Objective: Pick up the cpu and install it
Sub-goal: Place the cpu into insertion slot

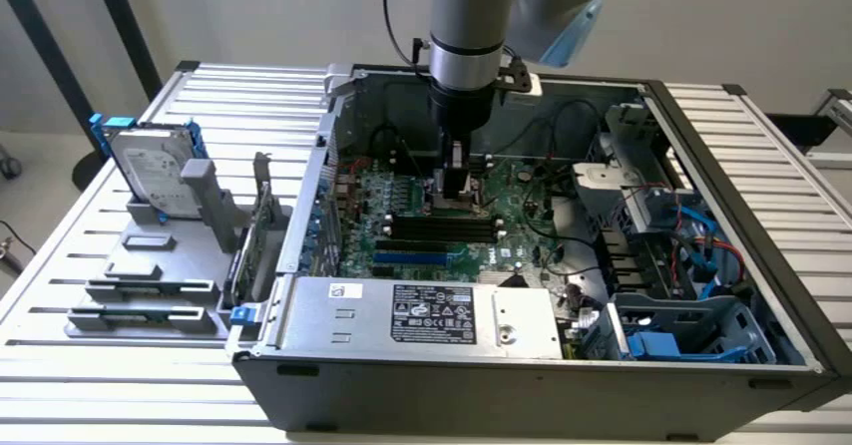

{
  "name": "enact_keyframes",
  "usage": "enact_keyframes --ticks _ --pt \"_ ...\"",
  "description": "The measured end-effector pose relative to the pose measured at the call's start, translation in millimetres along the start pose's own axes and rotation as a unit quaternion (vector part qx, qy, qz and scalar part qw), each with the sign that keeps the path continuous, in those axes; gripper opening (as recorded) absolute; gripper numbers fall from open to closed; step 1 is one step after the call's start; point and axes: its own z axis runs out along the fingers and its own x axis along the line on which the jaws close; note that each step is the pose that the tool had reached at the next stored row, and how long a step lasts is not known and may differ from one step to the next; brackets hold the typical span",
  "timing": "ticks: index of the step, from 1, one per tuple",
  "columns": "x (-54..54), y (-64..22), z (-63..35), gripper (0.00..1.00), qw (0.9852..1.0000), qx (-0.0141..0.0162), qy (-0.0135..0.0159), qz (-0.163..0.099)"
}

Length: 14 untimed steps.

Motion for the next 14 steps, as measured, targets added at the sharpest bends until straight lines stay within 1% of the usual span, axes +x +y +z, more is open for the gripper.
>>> enact_keyframes --ticks 2,4,6,8,9,10,14 --pt "0.0 -0.2 1.4 0.55 1.0000 -0.0004 -0.0004 0.000" --pt "-0.3 -0.6 3.6 0.55 1.0000 -0.0015 -0.0009 0.000" --pt "-0.4 -1.2 5.8 0.55 1.0000 -0.0055 -0.0010 0.000" --pt "-0.6 -1.6 6.8 0.55 1.0000 -0.0078 -0.0010 -0.001" --pt "-0.6 -1.8 6.9 0.55 1.0000 -0.0079 -0.0010 -0.001" --pt "-0.6 -2.0 7.1 0.55 1.0000 -0.0080 -0.0018 -0.001" --pt "-0.6 -3.0 10.1 0.55 1.0000 -0.0087 -0.0034 -0.001"
